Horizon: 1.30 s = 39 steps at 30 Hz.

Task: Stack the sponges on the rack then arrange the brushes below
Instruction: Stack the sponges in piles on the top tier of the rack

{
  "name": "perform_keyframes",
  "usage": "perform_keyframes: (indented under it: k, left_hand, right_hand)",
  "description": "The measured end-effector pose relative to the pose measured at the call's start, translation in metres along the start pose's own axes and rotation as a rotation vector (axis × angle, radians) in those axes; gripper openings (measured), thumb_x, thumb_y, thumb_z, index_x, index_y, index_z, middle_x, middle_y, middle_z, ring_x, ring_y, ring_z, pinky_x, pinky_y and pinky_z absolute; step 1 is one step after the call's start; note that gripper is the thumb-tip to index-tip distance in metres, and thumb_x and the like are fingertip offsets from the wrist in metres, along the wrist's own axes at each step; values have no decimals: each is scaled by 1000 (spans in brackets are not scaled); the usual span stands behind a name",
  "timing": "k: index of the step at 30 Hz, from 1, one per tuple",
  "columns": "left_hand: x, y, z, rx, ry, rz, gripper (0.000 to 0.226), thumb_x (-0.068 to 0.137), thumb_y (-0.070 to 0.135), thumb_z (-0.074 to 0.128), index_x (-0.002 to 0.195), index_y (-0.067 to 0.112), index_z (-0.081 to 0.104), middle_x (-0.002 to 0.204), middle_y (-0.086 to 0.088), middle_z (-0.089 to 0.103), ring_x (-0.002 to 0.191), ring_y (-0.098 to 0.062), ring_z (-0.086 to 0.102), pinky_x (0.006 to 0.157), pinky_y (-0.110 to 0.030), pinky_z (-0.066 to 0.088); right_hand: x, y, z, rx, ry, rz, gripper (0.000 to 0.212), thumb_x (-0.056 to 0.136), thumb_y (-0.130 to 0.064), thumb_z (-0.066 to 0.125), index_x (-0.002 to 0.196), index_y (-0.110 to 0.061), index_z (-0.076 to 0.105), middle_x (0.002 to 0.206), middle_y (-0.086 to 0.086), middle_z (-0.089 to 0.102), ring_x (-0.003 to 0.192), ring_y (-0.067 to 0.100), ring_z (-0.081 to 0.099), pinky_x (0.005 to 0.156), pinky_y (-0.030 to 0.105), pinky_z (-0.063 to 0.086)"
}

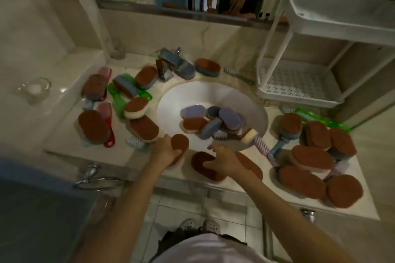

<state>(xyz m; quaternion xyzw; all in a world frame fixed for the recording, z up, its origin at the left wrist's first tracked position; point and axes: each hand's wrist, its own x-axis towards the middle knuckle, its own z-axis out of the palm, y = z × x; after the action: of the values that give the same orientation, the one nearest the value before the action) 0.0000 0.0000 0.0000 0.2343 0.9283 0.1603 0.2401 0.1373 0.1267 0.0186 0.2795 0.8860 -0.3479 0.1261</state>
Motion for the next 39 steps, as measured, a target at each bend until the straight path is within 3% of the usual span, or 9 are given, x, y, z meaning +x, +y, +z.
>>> perform_keyframes:
  k: [2,4,7,15,19,25,31,35,39]
  left_hand:
    - [0,-2,9,34,21,-13,47,76,44,63,109,12,57,112,-10,65,99,-25,62,86,-35,51]
    - [-5,0,16,79,2,-14,64,77,42,67,128,9,45,127,-12,54,114,-28,54,94,-37,46]
    - [-5,2,25,128,72,-12,68,84,38,64,135,5,32,135,-15,42,122,-29,46,98,-34,41]
    - [-1,24,-8,-239,121,-116,76,73,42,74,130,9,36,132,-13,42,119,-31,50,92,-38,47]
    - [-1,59,-61,-372,168,-26,73,76,46,68,133,13,36,133,-13,41,121,-32,48,95,-40,44]
    - [3,147,-133,-491,254,297,66,79,37,67,132,15,35,135,-11,41,119,-30,49,89,-34,42]
    - [4,247,-170,-500,280,507,65,79,41,66,131,20,34,132,-7,40,117,-26,49,87,-35,42]
    - [13,316,-182,-489,259,611,62,79,41,66,130,20,36,133,-5,44,115,-22,51,88,-34,46]
    - [27,382,-186,-413,277,629,62,80,45,64,130,19,38,132,-6,45,115,-24,51,88,-36,47]
  right_hand:
    - [-1,0,7,-175,-52,-3,68,82,-33,67,138,-10,35,139,14,40,127,31,40,103,35,35]
    - [-3,3,17,-295,-66,-29,72,82,-33,66,140,-11,30,137,15,39,127,33,38,104,36,34]
    - [-2,4,30,-341,-55,-27,71,81,-29,65,139,-10,28,135,15,40,124,33,40,103,37,35]
    - [-4,-13,6,99,205,91,51,79,-28,70,113,-3,42,116,14,49,106,32,53,82,36,43]
    - [-4,-25,-46,168,456,97,50,75,-35,72,105,-6,44,109,12,53,97,29,54,75,33,40]
    - [-13,-41,-149,224,772,6,39,76,-30,73,94,-14,42,93,9,53,78,21,50,56,22,36]
    - [-34,-34,-254,251,1066,-5,39,75,-32,74,93,-18,42,98,6,57,86,22,56,72,33,48]
    - [-39,-8,-321,244,1145,12,38,79,-31,71,95,-17,40,97,4,54,83,20,53,64,25,42]
    - [-26,21,-382,298,1149,62,41,81,-33,70,100,-13,40,104,8,57,94,25,58,80,41,52]
